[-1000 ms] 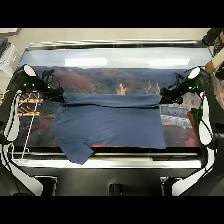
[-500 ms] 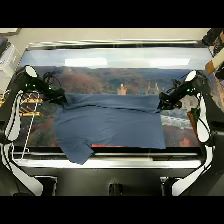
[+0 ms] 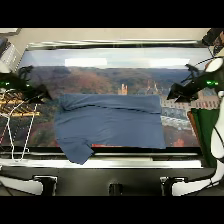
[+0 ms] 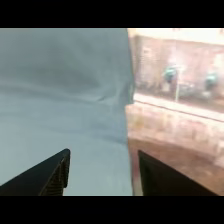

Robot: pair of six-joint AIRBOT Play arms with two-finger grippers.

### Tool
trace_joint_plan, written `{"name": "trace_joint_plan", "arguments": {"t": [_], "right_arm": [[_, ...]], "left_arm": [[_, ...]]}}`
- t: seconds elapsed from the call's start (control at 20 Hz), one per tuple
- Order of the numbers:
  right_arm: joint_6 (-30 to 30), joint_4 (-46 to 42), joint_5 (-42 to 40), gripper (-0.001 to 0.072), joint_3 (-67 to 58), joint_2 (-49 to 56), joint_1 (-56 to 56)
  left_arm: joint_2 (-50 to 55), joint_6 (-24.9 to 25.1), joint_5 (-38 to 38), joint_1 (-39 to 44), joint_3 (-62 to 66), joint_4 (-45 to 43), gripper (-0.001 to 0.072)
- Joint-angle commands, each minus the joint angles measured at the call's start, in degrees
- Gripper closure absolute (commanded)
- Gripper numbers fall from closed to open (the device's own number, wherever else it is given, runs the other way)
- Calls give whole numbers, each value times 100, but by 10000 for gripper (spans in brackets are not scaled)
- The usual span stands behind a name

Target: Fold the clothes and pants, and hang the long-sleeved shirts on hangers.

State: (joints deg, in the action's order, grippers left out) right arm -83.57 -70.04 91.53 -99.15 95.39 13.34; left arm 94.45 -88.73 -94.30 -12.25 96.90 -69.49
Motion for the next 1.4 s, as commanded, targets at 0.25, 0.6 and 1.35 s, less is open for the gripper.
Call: {"name": "trace_joint_plan", "arguments": {"t": [0.25,0.6,1.35], "right_arm": [[101,1060,199,211,2,-817,496],[-52,1113,608,211,0,-940,496],[28,1102,361,212,0,-1038,498]], "left_arm": [[-4035,133,1408,-957,-6277,802,193],[-4688,935,2774,-946,-8140,2184,195],[-4135,933,3115,-944,-8153,2144,194]]}}
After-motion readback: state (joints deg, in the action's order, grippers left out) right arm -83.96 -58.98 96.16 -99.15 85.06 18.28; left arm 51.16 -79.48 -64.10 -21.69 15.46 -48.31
